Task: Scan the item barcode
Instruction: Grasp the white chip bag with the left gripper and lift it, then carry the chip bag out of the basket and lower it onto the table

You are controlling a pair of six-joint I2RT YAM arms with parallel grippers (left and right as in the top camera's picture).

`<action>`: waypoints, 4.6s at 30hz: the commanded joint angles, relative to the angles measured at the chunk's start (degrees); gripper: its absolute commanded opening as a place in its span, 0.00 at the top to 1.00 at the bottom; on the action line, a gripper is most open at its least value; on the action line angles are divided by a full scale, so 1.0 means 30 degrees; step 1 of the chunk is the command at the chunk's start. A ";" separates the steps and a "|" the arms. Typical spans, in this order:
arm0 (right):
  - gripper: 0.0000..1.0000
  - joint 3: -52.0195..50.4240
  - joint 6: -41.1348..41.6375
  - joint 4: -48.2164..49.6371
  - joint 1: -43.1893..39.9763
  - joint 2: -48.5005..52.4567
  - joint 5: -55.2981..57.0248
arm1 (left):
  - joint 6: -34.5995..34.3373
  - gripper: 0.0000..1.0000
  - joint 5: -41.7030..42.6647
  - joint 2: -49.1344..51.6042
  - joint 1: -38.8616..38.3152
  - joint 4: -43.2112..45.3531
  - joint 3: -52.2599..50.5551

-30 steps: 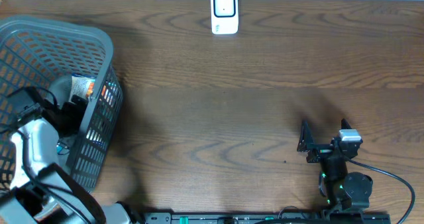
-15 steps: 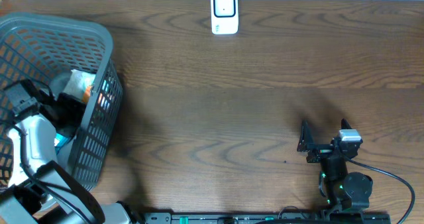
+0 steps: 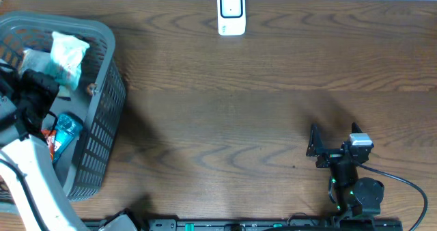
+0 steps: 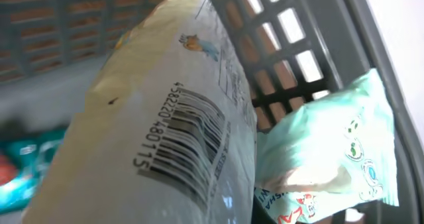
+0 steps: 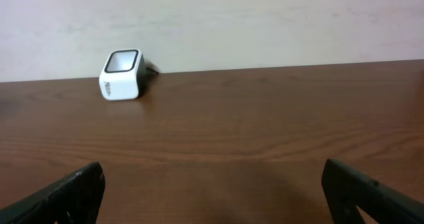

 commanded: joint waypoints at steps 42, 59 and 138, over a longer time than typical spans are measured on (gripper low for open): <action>0.01 -0.0022 0.0022 -0.0087 0.0146 0.0000 0.0087 | 0.5187 0.73 -0.6149 -0.0940 0.0758 -0.6229 0.0401; 0.01 -0.0022 0.0022 -0.0087 0.0146 0.0000 0.0087 | 0.4335 0.93 -0.4867 -0.0634 0.0758 -0.5238 0.0532; 0.01 -0.0022 0.0022 -0.0087 0.0146 0.0000 0.0087 | 0.4969 0.90 0.0801 0.7227 -1.8979 0.1297 -0.4131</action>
